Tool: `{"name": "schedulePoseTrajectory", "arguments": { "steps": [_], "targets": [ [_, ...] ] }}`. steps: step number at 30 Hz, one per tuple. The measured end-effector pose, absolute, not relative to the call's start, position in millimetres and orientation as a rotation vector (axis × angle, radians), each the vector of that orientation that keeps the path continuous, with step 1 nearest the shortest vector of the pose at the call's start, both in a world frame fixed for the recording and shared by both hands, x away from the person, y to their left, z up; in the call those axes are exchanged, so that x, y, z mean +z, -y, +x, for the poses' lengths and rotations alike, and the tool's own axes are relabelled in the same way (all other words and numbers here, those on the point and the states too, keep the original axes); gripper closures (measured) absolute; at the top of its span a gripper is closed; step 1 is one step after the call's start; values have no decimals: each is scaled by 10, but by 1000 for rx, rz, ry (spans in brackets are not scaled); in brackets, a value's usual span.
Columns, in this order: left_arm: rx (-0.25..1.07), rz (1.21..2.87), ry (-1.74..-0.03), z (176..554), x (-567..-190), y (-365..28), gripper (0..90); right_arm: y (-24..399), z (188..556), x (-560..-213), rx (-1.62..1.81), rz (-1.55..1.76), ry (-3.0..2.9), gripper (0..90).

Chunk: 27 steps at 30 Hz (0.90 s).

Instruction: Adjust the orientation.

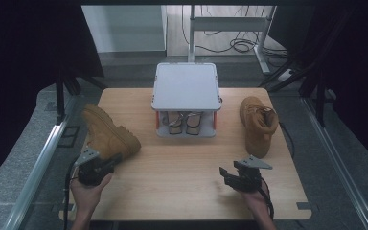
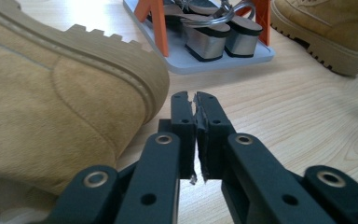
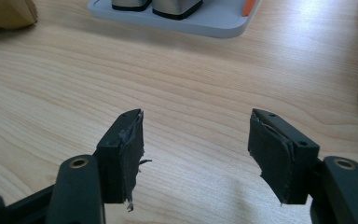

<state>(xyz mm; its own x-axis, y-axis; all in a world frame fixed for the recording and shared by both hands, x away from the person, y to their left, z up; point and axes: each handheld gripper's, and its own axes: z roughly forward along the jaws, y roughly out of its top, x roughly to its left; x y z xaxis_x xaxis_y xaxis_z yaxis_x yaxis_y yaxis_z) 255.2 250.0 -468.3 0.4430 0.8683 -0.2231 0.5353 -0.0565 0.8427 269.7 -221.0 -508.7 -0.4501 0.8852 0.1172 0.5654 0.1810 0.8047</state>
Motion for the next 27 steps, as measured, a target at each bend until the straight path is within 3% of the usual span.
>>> {"name": "schedulePoseTrajectory", "arguments": {
  "steps": [17,27],
  "targets": [
    [502,1546,-1362,2465,-4675,-3092,887,2212,2697,-5097,1133,1386,-2089,361],
    [483,1553,-1423,2510,-4829,-3200,890,2209,2702,-5124,1109,1391,-2093,360]
  ]
}}
